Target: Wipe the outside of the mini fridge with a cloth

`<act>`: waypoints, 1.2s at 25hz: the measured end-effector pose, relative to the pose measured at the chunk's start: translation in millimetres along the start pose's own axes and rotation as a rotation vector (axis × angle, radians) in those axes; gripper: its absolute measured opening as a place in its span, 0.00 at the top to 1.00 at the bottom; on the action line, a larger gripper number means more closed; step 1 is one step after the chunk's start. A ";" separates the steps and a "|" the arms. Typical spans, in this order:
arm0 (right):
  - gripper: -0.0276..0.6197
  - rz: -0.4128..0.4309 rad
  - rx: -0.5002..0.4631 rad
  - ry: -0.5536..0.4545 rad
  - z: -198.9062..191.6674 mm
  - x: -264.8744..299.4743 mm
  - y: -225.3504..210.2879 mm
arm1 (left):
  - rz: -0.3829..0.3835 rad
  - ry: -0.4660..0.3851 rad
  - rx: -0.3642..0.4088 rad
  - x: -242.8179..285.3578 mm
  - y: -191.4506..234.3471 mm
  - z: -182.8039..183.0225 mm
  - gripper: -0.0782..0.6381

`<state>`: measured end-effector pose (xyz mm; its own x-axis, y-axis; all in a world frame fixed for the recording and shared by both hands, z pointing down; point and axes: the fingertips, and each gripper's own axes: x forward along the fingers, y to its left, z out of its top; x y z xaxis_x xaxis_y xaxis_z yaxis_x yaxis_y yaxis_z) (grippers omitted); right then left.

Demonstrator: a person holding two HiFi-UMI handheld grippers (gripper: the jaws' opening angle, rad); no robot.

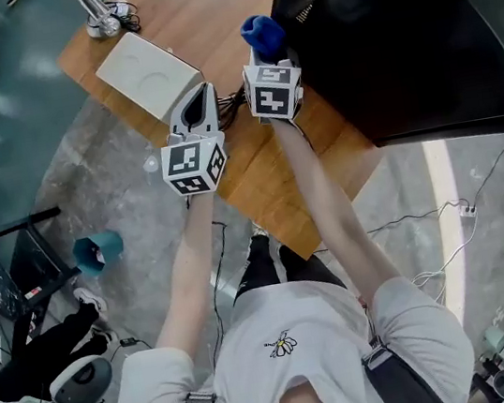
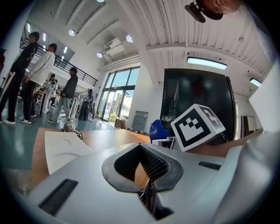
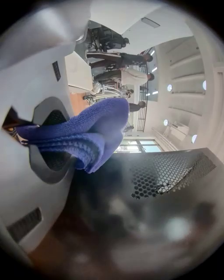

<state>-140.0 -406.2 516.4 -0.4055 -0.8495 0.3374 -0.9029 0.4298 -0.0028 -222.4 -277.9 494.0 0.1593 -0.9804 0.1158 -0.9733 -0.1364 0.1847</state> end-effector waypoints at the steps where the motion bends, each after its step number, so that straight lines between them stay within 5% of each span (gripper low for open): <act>1: 0.85 -0.006 0.003 0.004 -1.0 2.7 -2.4 | -0.002 0.001 -0.003 2.7 0.7 -0.8 0.89; 10: 0.85 -0.033 0.046 -0.004 -4.6 -6.5 -17.9 | -0.036 0.005 -0.001 17.3 -14.1 -1.5 0.89; 30: 0.85 -0.210 0.129 -0.010 -36.8 -129.9 -103.0 | -0.132 0.004 -0.011 -16.0 -109.3 -8.7 0.89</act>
<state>10.9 -328.9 507.6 -0.2080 -0.9193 0.3340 -0.9780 0.2015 -0.0543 -117.2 -246.1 480.5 0.2868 -0.9534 0.0934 -0.9418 -0.2628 0.2096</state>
